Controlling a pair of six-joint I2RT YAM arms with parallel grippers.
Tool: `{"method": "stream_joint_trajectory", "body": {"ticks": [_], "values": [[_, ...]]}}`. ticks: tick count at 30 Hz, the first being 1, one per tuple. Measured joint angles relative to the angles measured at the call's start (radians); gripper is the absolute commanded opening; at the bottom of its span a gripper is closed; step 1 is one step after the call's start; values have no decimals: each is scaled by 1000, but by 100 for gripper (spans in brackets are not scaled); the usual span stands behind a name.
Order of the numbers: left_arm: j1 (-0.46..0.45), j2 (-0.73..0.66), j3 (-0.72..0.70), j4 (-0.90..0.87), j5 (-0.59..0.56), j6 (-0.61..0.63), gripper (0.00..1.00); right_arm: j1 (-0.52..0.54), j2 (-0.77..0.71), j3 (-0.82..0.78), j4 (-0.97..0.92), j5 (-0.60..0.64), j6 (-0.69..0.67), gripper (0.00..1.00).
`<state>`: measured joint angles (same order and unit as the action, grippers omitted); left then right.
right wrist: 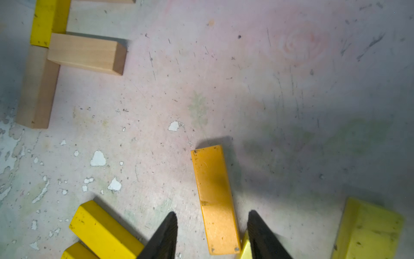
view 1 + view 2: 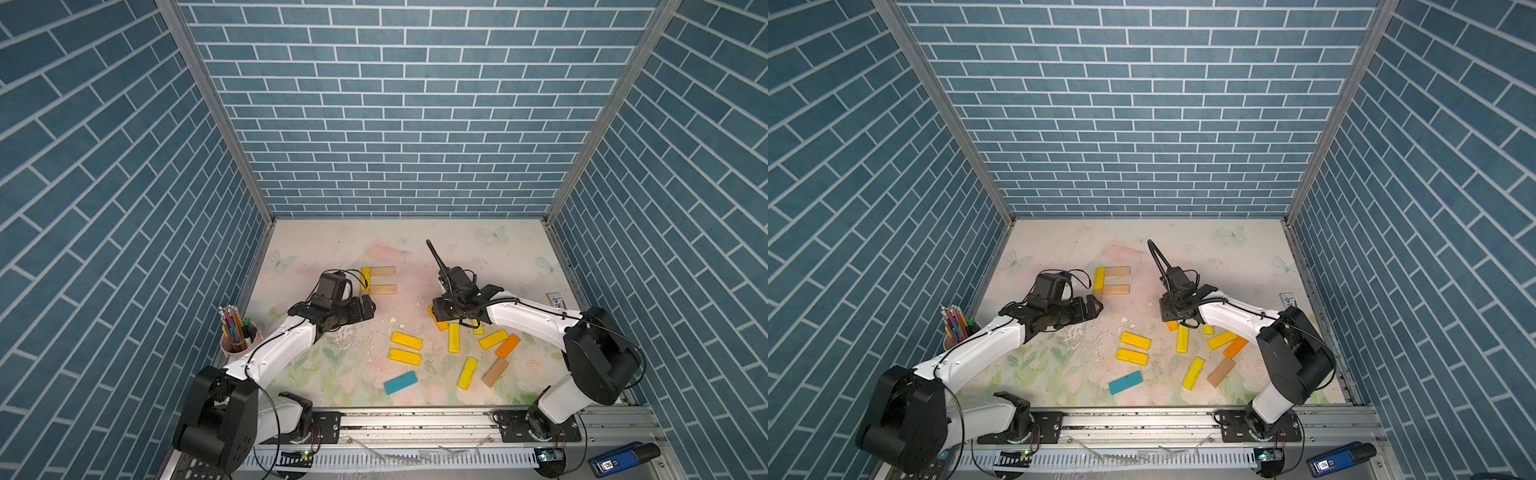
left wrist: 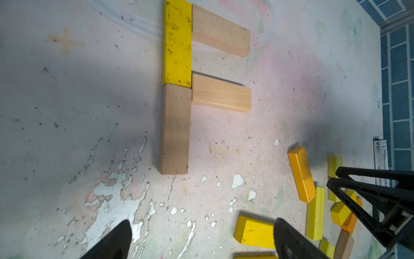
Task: Assemble the number 8 with building blocks
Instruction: Assemble the building block at the center of the board, then pick up the building block from the center of the board.
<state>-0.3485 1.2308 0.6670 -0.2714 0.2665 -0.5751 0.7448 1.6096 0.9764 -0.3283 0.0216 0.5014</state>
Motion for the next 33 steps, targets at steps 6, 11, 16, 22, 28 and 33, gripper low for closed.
{"method": "stream_joint_trajectory", "body": {"ticks": [6,11,16,22,28,33], "values": [[22,45,-14,52,31,-10,99,0,73,25,-18,-8,0,49],[47,114,-25,114,71,-21,99,0,114,36,-21,-12,0,49],[49,201,-24,159,102,-24,99,0,123,36,-23,-15,0,44],[50,254,-9,218,131,-26,100,0,125,36,-22,-20,1,38],[50,277,0,251,157,-27,100,0,128,36,-7,-28,19,37],[50,281,0,258,176,-27,100,0,134,45,6,-35,30,36]]}}
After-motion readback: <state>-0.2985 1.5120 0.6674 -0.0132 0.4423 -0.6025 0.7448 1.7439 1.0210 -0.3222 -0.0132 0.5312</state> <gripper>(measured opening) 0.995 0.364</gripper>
